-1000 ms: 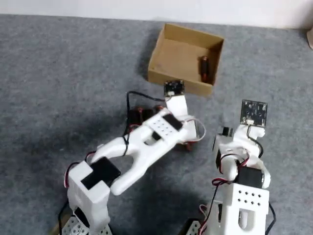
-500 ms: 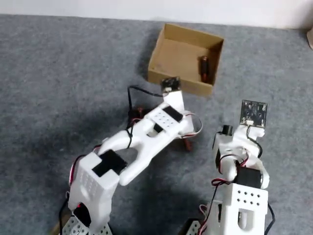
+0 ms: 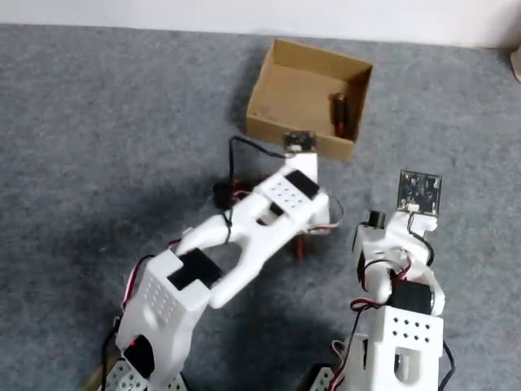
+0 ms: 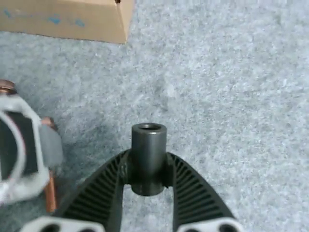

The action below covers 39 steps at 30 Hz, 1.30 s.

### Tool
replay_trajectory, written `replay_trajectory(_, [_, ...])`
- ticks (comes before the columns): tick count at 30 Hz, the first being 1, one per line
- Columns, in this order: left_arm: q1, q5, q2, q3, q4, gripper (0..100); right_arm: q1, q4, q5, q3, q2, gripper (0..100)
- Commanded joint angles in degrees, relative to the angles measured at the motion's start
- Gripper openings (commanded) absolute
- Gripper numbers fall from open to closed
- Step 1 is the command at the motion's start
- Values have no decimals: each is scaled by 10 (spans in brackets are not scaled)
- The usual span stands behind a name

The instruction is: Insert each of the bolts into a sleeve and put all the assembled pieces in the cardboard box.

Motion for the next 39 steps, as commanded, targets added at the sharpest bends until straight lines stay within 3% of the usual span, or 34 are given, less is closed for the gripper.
replay_trajectory(1, [40,-41,-23,-29,57,4,7,-20,6,-5,-10,5])
replay_trajectory(6, [78,-107,-103,-18,138,4,7,-20,6,-5,-11,5])
replay_trajectory(17, [80,-229,-374,139,142,4,7,-15,3,-8,-45,5])
replay_trajectory(25, [13,-301,-592,297,38,4,-19,122,2,-3,-386,5])
replay_trajectory(27, [-4,-316,-647,332,15,4,-44,147,2,-9,-389,5])
replay_trajectory(32, [-38,-345,-772,414,-55,4,-121,92,2,3,-360,5])
replay_trajectory(39, [-126,-327,-924,521,-171,4,-256,-19,5,59,-381,5])
